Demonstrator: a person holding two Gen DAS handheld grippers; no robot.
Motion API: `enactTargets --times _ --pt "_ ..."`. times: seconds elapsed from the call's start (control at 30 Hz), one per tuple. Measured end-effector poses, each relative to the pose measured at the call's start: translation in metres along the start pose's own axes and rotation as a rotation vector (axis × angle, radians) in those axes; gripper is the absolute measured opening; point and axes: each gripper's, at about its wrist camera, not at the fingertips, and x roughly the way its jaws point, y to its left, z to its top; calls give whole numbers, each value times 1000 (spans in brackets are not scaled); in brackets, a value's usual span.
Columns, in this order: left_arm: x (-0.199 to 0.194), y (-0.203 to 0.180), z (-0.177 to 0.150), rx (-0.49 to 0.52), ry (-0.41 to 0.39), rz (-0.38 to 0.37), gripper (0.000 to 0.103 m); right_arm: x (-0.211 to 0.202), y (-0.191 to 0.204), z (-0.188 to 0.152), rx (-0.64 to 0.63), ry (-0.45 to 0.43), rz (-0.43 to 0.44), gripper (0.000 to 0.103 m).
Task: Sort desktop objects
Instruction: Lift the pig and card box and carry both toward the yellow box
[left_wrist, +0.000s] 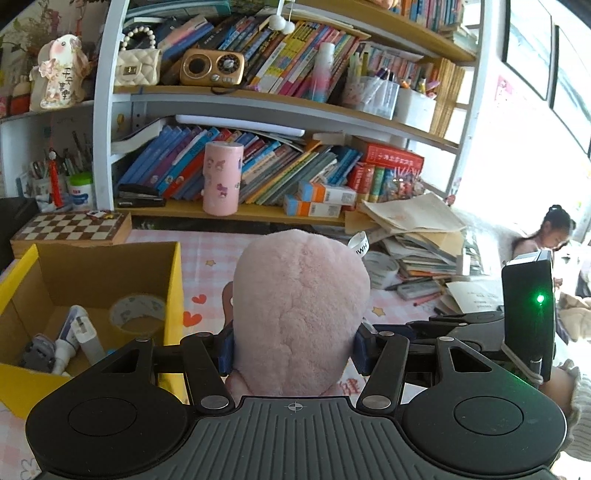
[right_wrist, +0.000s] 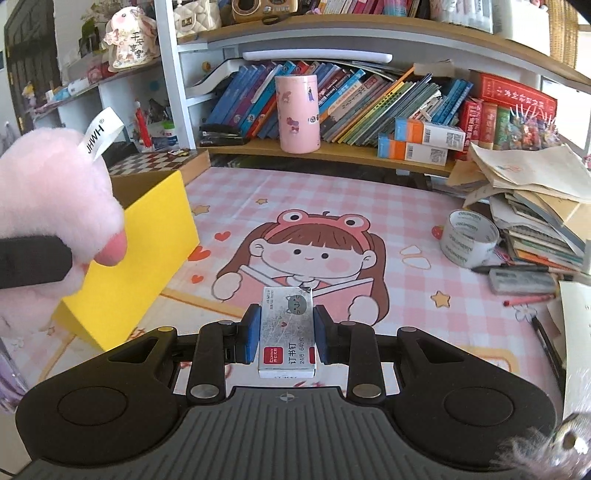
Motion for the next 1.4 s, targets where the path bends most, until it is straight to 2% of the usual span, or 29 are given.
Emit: enactTargets --times 0.53,0.77,1.17,1.4 --pt "-52 54 -29 -37 -6 -56 57 -38 84 -28 18 51 -42 27" --pt "-69 73 -39 -32 1 -72 57 -50 114 -35 25 37 -57 27" --pt "-97 109 -61 -45 24 -68 57 -58 157 -55 41 55 -65 27" --pt "-114 130 -71 -60 28 -42 57 -57 188 -63 28 66 -36 27"
